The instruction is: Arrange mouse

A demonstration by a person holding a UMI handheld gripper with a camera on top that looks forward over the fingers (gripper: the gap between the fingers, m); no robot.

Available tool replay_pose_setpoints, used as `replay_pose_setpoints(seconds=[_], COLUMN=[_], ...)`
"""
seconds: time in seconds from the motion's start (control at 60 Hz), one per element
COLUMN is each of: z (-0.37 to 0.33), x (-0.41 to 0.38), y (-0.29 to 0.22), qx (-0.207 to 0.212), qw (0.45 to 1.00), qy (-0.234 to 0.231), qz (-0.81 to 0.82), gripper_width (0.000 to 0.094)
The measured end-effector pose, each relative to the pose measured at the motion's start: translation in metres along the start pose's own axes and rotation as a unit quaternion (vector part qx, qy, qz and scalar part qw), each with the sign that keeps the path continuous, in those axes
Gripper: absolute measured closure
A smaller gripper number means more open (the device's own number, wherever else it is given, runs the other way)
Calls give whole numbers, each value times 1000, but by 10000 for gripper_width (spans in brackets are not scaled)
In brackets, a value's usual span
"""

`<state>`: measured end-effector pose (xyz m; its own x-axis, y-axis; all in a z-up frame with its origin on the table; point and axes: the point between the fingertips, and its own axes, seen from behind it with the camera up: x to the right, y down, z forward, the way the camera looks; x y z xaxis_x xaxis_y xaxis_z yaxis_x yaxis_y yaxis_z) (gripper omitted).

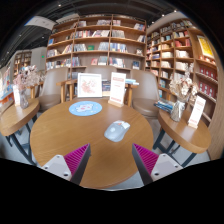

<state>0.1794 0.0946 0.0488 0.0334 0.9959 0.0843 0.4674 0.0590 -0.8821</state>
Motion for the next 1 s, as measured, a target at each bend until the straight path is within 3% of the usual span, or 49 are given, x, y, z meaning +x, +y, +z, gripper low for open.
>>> replay_pose_setpoints(seconds=[0.65, 1.0], z=[100, 145], x=[6, 10], y=[1, -8], qx=[-59, -71], qw=[998, 997], qy=[-3, 0], qz=[16, 21], gripper_width=[83, 82])
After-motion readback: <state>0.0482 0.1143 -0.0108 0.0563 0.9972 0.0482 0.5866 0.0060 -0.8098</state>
